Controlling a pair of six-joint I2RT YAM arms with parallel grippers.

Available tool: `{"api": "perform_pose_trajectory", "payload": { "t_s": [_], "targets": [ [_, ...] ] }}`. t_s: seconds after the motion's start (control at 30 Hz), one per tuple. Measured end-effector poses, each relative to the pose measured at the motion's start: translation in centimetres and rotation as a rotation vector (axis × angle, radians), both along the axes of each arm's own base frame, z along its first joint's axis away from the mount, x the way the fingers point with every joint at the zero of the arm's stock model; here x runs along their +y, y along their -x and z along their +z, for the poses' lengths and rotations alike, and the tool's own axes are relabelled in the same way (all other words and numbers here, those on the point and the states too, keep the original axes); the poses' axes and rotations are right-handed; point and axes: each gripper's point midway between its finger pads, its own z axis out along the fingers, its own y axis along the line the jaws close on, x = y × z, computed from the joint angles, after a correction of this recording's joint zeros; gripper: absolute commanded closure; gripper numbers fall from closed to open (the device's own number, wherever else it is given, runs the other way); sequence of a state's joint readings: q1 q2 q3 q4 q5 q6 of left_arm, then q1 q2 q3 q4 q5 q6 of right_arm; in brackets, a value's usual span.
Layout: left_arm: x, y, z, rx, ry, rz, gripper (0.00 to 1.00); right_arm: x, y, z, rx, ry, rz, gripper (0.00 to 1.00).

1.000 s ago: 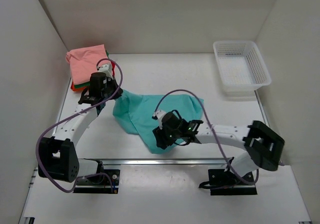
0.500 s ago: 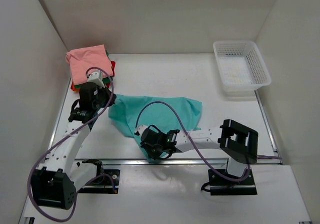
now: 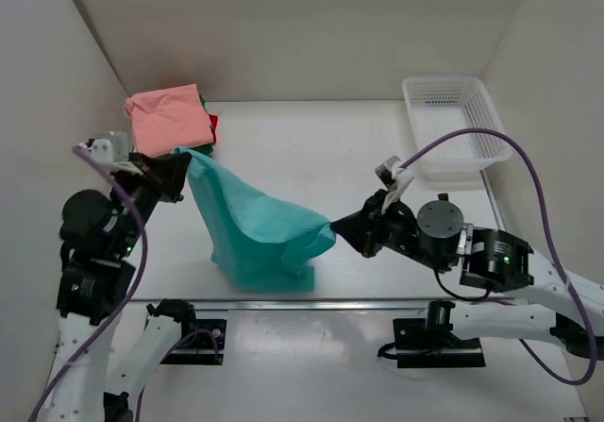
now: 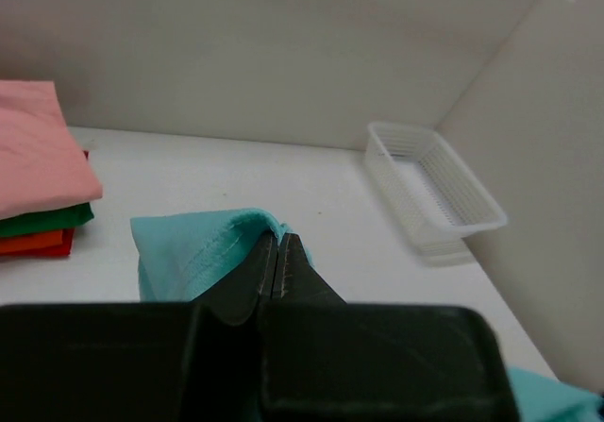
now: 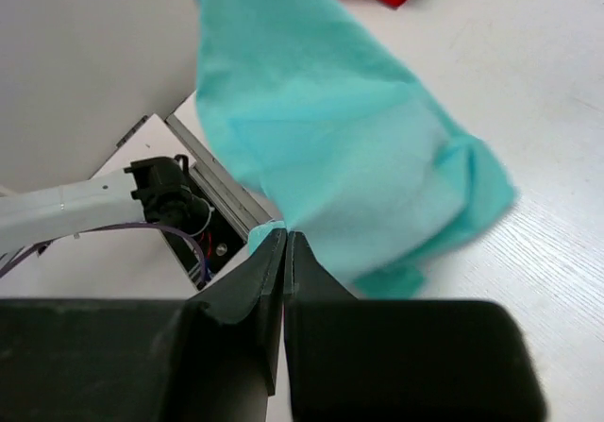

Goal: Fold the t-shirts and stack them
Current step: Flatten out the tshirt

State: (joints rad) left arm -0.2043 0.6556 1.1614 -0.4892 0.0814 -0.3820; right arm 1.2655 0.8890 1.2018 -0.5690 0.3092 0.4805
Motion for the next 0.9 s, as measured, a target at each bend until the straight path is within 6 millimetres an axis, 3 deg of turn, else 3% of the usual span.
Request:
{"api": "perform_pose_trajectory", "payload": {
  "t_s": [0.13, 0.2, 0.3, 0.37, 0.43, 0.5, 0.53, 0.57, 0.7, 0.8, 0.9],
  "targets": [
    [-0.1, 4.9, 5.1, -0.103, 0.027, -0.054, 1.00, -2.9, -0.7, 0.6, -0.016, -0.005, -0.060, 1.00],
    [0.3, 7.3, 8.1, -0.154, 0.038, -0.070, 1.00, -4.6, -2.3, 1.2, -0.021, 0.005, -0.124, 1.00],
    [1.1, 10.3, 12.3, -0.251, 0.064, -0.082, 1.00, -7.4, -5.7, 3.8, -0.051, -0.012, -0.237, 1.00],
    [1.4, 11.3, 13.7, -0.287, 0.075, -0.085, 1.00, -9.9, -7.7, 5.8, -0.077, -0.030, -0.314, 1.00],
    [1.4, 11.3, 13.8, -0.290, 0.071, -0.086, 1.00, -14.2, -10.1, 8.4, -0.134, -0.049, -0.435, 1.00],
    [0.9, 10.1, 13.2, -0.259, 0.050, -0.087, 1.00, -19.8, -12.1, 10.8, -0.206, -0.043, -0.606, 1.00],
    [0.6, 9.1, 12.7, -0.237, 0.035, -0.086, 1.00, -21.3, -12.7, 11.6, -0.236, -0.035, -0.656, 1.00],
    [0.2, 7.8, 12.1, -0.210, 0.015, -0.084, 1.00, -21.3, -13.0, 12.0, -0.255, -0.026, -0.645, 1.00],
    [-1.4, 1.1, 8.7, -0.078, -0.085, -0.062, 1.00, -16.1, -13.0, 12.7, -0.316, 0.017, -0.428, 1.00],
    [-1.9, -4.7, 5.4, 0.026, -0.161, -0.048, 1.00, -15.8, -17.1, 11.8, -0.311, 0.049, -0.403, 1.00],
    [-1.7, -9.4, 0.7, 0.136, -0.197, -0.038, 1.00, -15.6, -21.9, 7.8, -0.239, 0.106, -0.413, 0.98]
  ]
}}
